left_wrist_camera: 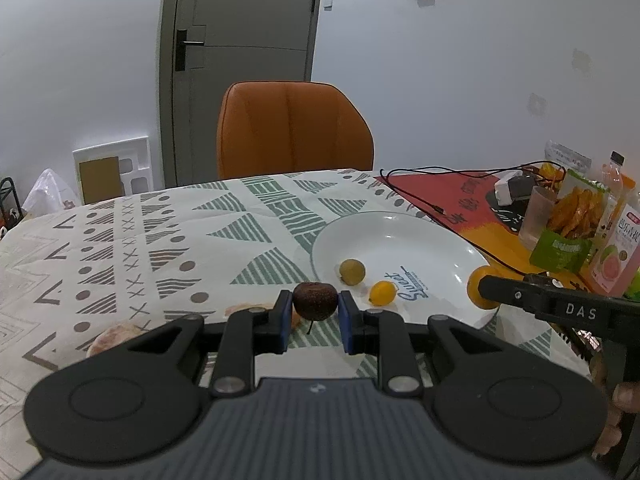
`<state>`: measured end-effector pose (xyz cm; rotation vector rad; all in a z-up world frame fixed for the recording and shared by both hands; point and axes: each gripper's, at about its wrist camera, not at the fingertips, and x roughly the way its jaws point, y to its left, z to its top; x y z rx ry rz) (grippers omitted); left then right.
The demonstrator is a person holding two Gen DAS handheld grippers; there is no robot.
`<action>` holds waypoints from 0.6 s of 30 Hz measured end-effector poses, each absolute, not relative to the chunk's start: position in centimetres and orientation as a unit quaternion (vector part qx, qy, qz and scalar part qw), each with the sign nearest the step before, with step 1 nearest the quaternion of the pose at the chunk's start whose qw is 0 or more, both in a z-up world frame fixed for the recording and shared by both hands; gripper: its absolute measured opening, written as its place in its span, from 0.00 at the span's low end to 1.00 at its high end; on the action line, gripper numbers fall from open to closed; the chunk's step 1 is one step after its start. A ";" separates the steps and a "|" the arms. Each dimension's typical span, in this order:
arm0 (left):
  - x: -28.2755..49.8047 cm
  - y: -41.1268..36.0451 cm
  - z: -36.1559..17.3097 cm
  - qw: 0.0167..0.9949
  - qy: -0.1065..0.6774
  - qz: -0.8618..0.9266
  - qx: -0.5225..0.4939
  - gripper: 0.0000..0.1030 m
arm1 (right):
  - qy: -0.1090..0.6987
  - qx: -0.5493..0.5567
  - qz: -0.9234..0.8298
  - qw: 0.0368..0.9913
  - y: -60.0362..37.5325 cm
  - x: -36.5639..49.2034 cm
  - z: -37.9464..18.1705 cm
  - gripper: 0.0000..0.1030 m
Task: Organize fruits
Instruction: 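Carry both fruits over the white plate and open both tools to release them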
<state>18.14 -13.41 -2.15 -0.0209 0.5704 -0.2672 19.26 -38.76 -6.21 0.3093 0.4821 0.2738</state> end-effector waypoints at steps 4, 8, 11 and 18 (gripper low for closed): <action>18.6 -14.5 -2.2 0.950 0.281 -0.136 -0.002 0.22 | 0.234 0.156 0.132 0.951 -39.3 19.2 -6.3 0.38; 19.1 -15.5 -2.2 0.949 0.282 -0.143 0.006 0.22 | 0.233 0.163 0.127 0.950 -40.1 18.7 -6.4 0.38; 19.5 -16.4 -2.1 0.948 0.280 -0.150 0.006 0.22 | 0.236 0.169 0.126 0.949 -40.6 18.4 -6.7 0.38; 20.5 -18.4 -1.5 0.949 0.271 -0.162 0.000 0.22 | 0.232 0.175 0.123 0.949 -41.1 17.9 -6.8 0.39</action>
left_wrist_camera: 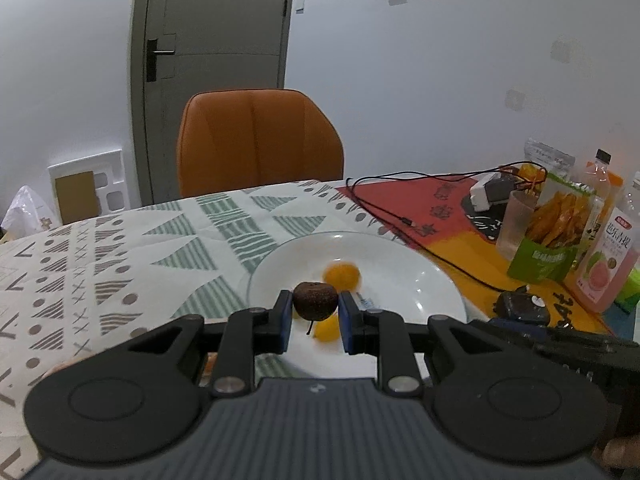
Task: Organize fruits
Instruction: 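Carry both fruits over the white plate and open both tools to release them, then move both open tools back toward the fruit pile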
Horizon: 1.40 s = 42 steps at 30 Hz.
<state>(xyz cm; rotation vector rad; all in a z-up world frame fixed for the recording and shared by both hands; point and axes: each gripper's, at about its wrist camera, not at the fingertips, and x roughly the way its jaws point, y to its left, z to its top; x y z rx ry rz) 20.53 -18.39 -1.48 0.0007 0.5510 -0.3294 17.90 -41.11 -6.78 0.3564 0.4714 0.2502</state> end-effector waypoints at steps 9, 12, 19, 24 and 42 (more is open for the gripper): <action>20.9 -19.2 -1.4 0.952 0.268 -0.148 0.003 0.26 | 0.236 0.178 0.123 0.947 -41.1 18.0 -6.9 0.45; 20.8 -18.4 -1.2 0.953 0.270 -0.137 -0.005 0.26 | 0.236 0.178 0.127 0.947 -40.7 18.0 -7.0 0.48; 19.9 -16.0 -1.0 0.954 0.277 -0.111 0.000 0.50 | 0.239 0.171 0.132 0.947 -39.4 18.0 -6.8 0.62; 18.8 -13.7 -0.6 0.960 0.265 -0.085 -0.005 0.76 | 0.237 0.165 0.135 0.948 -38.2 17.9 -6.5 0.80; 16.3 -5.5 -0.2 0.964 0.259 -0.002 -0.050 0.85 | 0.250 0.147 0.175 0.941 -33.1 17.8 -5.6 1.00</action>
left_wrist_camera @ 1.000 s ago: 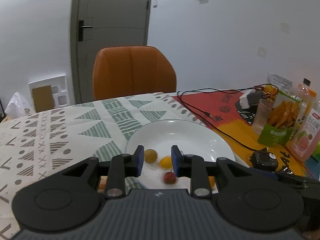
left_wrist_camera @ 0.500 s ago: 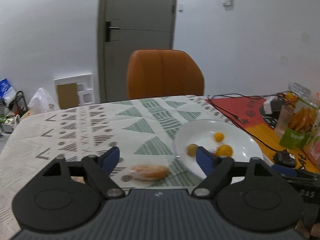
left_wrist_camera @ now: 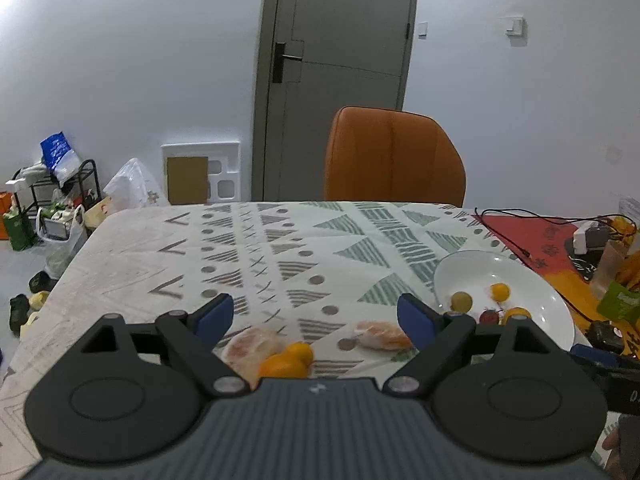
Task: Organize fruits
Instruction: 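Move both open tools back toward the fruit pile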
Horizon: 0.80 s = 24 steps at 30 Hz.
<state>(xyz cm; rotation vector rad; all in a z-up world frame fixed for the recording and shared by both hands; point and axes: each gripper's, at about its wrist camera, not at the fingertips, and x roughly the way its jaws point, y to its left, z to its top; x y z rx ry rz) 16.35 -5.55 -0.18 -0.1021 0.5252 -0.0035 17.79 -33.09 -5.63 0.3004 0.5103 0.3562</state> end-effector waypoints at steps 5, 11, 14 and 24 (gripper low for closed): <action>16.0 -4.3 -1.1 0.961 0.268 0.003 -0.062 0.85 | 0.259 0.146 0.173 0.939 -32.0 18.1 -5.8 1.00; 15.2 -2.9 -2.3 0.959 0.271 0.011 -0.078 0.85 | 0.267 0.143 0.184 0.935 -30.9 18.2 -6.0 1.00; 14.8 -2.4 -3.0 0.957 0.276 0.015 -0.086 0.85 | 0.274 0.139 0.185 0.933 -30.3 18.3 -6.2 1.00; 14.0 -1.2 -5.2 0.950 0.290 0.031 -0.109 0.81 | 0.265 0.110 0.206 0.936 -28.2 17.9 -6.4 1.00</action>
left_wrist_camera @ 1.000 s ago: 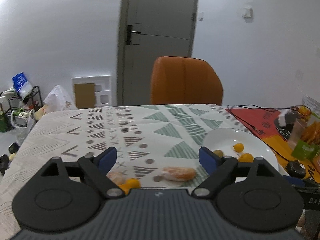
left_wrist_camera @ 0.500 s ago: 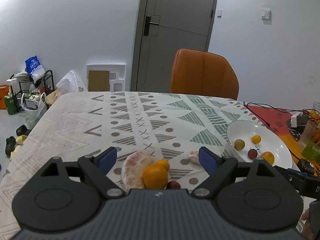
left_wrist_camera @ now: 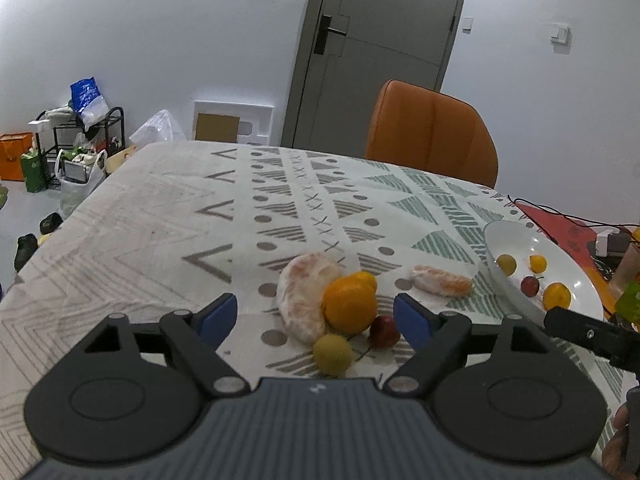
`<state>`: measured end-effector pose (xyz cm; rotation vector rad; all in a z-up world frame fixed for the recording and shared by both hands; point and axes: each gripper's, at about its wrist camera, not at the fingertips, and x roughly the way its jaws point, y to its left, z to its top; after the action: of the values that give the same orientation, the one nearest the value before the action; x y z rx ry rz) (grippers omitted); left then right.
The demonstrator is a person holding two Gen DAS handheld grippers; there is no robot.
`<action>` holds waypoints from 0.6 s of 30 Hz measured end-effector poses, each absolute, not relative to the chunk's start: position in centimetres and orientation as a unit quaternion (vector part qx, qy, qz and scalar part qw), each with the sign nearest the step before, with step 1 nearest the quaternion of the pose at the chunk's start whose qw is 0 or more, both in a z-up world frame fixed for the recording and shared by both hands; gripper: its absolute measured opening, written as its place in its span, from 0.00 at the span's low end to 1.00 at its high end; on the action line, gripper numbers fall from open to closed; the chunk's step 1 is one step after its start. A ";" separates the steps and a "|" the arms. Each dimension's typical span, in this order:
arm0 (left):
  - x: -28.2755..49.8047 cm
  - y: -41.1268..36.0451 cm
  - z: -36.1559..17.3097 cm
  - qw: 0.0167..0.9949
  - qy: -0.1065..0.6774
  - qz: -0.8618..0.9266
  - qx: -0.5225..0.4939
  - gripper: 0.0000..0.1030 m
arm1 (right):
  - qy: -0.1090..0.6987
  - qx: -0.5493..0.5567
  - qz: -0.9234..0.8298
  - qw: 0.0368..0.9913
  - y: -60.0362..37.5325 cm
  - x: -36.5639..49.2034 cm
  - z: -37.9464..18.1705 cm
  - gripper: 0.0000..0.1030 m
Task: Organize fruits
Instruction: 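Move both open tools back toward the fruit pile, then grasp an olive-green fruit with the left tool while the right tool grasps an orange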
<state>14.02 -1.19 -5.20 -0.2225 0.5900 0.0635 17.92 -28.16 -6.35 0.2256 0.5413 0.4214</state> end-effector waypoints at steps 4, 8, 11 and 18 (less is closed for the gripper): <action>13.9 -1.1 -6.2 0.948 0.297 0.033 -0.112 0.75 | 0.256 0.110 0.218 0.935 -27.6 17.9 -6.5 1.00; 14.1 -1.3 -7.3 0.942 0.312 0.026 -0.122 0.66 | 0.259 0.099 0.219 0.936 -27.1 18.4 -6.3 1.00; 14.2 -1.4 -8.1 0.937 0.324 0.019 -0.130 0.51 | 0.260 0.096 0.225 0.934 -26.7 18.5 -6.3 1.00; 13.8 -1.2 -8.3 0.939 0.312 0.018 -0.143 0.23 | 0.291 0.070 0.256 0.919 -24.7 18.6 -6.6 0.90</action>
<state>13.82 -1.20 -8.25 -0.2926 0.6363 0.0362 18.64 -24.73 -6.57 0.1439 0.5976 0.5252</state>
